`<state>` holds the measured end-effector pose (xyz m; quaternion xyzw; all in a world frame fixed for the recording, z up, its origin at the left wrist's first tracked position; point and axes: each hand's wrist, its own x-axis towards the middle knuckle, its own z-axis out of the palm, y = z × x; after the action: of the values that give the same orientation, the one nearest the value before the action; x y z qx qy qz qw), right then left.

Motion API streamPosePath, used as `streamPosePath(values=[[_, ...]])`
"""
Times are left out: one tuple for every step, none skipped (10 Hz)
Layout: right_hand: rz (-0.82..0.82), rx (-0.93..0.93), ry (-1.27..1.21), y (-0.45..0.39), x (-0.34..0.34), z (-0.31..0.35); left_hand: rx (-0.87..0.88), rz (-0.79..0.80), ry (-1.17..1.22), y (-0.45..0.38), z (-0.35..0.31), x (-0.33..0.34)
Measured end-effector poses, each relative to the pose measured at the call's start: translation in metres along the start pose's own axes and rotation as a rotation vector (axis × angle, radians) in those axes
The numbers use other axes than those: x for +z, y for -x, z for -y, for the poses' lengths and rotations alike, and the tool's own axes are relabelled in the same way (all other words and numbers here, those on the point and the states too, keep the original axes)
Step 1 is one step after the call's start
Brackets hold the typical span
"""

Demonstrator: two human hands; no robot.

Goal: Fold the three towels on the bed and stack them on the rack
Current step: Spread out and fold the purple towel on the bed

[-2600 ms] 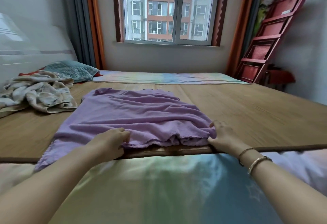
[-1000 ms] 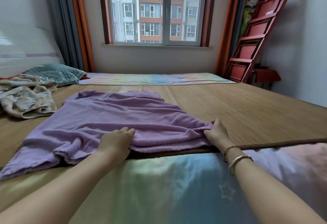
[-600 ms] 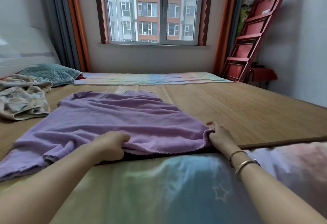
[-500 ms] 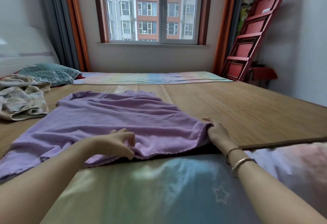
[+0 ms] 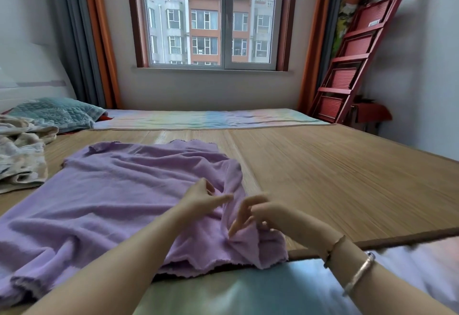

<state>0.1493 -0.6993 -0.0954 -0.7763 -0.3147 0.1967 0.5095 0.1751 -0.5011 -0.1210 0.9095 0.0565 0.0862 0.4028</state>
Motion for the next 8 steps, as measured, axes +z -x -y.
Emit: streamPosePath(values=[[-0.354,0.118,-0.149,-0.028,-0.025,-0.017,0.031,0.116,0.054,-0.012,0.009,0.007],[-0.544,0.324,-0.136,-0.062,-0.04,-0.038,0.069,0.052,0.061,-0.024,0.017,0.001],[-0.44,0.469,-0.21,-0.092,-0.043,-0.045,0.113,-0.186,-0.188,-0.048,0.033,-0.017],[-0.335,0.475,-0.133,-0.12,-0.042,-0.039,0.003,-0.13,-0.486,-0.067,0.057,-0.028],[-0.373,0.438,-0.029,-0.143,-0.042,-0.041,-0.096,-0.062,-0.607,-0.064,0.078,-0.016],[-0.056,0.352,0.091,-0.154,-0.045,-0.047,-0.1,-0.113,-0.608,-0.061,0.086,-0.007],[-0.213,0.314,0.011,-0.163,-0.052,-0.057,-0.108,-0.131,-0.598,-0.061,0.085,-0.008],[-0.478,0.307,0.029,-0.173,-0.039,-0.055,-0.103,-0.141,-0.584,-0.061,0.084,-0.009]])
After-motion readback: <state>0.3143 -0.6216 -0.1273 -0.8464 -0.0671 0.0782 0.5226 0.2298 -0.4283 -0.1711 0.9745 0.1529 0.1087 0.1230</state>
